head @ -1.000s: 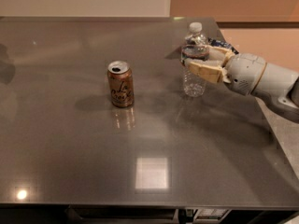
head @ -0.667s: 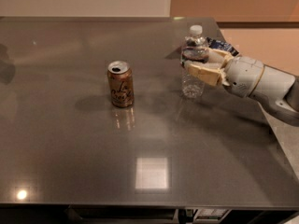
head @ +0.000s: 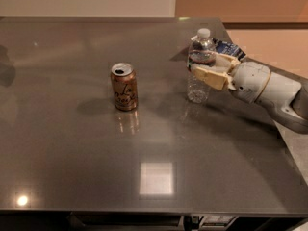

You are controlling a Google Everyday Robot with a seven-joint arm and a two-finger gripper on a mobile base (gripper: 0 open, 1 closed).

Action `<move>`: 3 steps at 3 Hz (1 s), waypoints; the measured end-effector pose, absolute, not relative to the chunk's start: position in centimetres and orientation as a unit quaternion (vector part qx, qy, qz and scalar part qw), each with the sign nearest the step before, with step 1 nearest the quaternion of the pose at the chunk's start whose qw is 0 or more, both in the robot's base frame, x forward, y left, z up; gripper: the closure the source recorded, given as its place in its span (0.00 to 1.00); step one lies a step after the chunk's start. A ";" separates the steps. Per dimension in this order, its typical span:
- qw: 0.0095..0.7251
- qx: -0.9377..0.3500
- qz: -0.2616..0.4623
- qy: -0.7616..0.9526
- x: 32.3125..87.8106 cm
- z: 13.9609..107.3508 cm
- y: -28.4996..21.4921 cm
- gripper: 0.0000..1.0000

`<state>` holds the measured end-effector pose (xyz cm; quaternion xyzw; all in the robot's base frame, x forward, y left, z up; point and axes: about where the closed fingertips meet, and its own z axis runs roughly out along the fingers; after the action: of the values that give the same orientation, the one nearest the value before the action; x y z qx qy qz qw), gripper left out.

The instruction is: Place water bottle upright

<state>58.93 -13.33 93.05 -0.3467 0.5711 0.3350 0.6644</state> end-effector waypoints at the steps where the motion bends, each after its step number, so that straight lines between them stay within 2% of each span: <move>1: 0.667 -0.336 0.344 0.569 59.0 92.7 -13.5 0.82; 3: 0.672 -0.336 0.349 0.560 59.1 92.2 -13.4 0.36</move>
Offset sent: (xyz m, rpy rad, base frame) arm 0.0021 -0.0092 -0.0109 0.0518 0.0119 -0.0165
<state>59.10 -13.38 92.17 -0.3362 0.5596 0.3492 0.6722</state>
